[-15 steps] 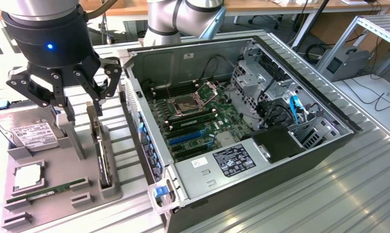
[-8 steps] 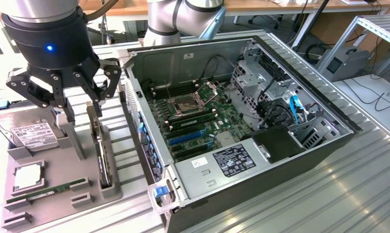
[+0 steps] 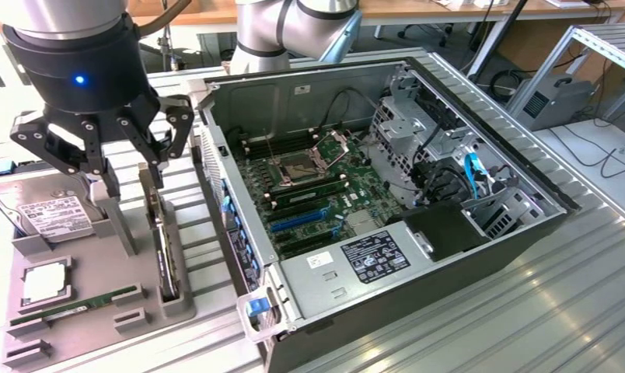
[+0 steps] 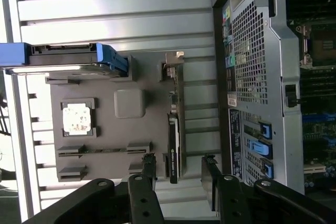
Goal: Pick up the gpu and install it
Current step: 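Pick up the gpu and move the gpu toward the slot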
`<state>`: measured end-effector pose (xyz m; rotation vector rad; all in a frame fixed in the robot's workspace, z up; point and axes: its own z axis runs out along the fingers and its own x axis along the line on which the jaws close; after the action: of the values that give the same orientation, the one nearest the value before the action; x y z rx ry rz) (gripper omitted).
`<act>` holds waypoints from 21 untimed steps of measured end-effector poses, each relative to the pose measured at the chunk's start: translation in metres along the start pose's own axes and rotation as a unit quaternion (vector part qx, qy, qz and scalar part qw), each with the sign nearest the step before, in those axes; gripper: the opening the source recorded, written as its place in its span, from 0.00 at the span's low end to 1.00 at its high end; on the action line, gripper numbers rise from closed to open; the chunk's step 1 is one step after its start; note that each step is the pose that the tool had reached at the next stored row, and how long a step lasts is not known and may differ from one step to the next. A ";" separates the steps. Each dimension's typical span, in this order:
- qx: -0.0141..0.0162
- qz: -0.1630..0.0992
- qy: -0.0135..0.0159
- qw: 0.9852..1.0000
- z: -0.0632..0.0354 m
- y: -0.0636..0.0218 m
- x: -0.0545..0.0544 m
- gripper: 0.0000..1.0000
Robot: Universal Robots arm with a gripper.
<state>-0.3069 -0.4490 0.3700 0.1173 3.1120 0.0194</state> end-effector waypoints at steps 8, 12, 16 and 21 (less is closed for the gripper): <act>0.000 0.000 0.000 1.000 0.0022 -0.0001 0.001 0.48; 0.000 0.000 0.000 1.000 0.0034 -0.0001 0.001 0.48; 0.000 0.000 0.000 1.000 0.0043 -0.0001 0.002 0.48; 0.000 0.000 0.000 1.000 0.0055 -0.0001 0.002 0.48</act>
<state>-0.3086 -0.4490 0.3644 0.1172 3.1119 0.0190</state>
